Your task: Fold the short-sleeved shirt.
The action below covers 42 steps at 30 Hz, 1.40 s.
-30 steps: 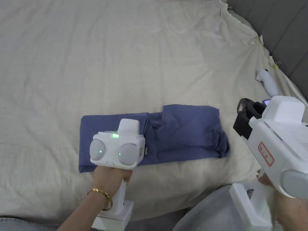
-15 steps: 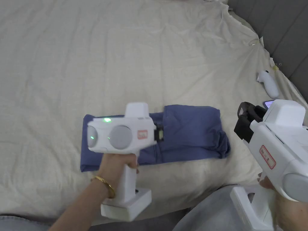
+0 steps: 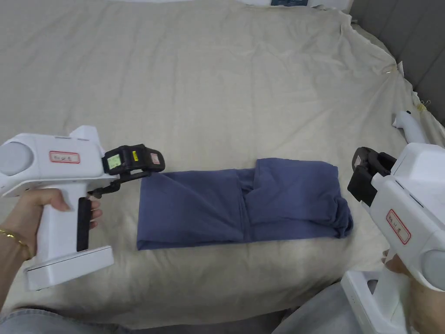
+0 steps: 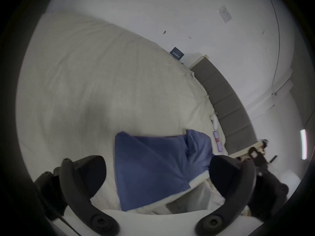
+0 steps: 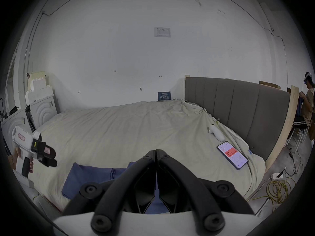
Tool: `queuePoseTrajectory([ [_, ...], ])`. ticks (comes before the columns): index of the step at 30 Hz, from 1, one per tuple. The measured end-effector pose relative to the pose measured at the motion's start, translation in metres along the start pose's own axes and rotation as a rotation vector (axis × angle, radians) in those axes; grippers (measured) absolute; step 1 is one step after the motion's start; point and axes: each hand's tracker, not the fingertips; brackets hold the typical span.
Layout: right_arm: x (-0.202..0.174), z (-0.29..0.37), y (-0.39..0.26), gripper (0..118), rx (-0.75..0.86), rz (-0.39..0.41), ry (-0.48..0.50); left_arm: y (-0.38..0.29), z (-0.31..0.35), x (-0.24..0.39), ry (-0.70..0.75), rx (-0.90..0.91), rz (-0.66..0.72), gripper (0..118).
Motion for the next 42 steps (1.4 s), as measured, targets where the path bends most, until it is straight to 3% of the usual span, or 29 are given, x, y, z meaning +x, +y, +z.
queuePoseTrajectory([
  [2, -0.004, 0.001, 0.002, 0, 0.000, 0.004, -0.002, 0.001, -0.003, -0.017, -0.016, -0.047, 0.076, 118],
  [10, -0.004, 0.004, 0.005, 0, -0.011, 0.015, -0.022, -0.019, -0.032, -0.048, -0.077, -0.246, 0.116, 118],
  [12, -0.003, 0.004, 0.005, 0, -0.015, 0.012, -0.036, -0.028, -0.038, -0.021, -0.043, -0.269, 0.080, 116],
  [19, -0.002, -0.002, 0.003, 0, -0.036, 0.008, -0.052, -0.015, -0.051, -0.037, -0.130, -0.238, 0.109, 116],
  [21, -0.003, -0.003, 0.002, 0, -0.041, 0.008, -0.056, -0.014, -0.053, -0.035, -0.148, -0.232, 0.103, 105],
  [25, -0.002, -0.007, -0.002, 0, -0.053, 0.004, -0.066, -0.018, -0.064, -0.032, 0.020, -0.246, -0.008, 21],
  [28, -0.001, -0.008, -0.003, 0, -0.058, -0.004, -0.068, -0.024, -0.062, -0.016, 0.001, -0.237, 0.015, 12],
  [31, -0.001, -0.010, -0.004, 0, -0.065, 0.002, -0.064, -0.020, -0.065, -0.011, 0.112, -0.238, 0.043, 8],
  [38, -0.001, -0.010, -0.003, 0, -0.055, -0.003, -0.044, -0.001, -0.031, -0.002, 0.129, -0.160, 0.121, 4],
  [42, -0.002, -0.008, 0.001, 0, -0.035, -0.015, -0.028, 0.019, 0.021, -0.004, 0.308, -0.110, 0.051, 4],
])
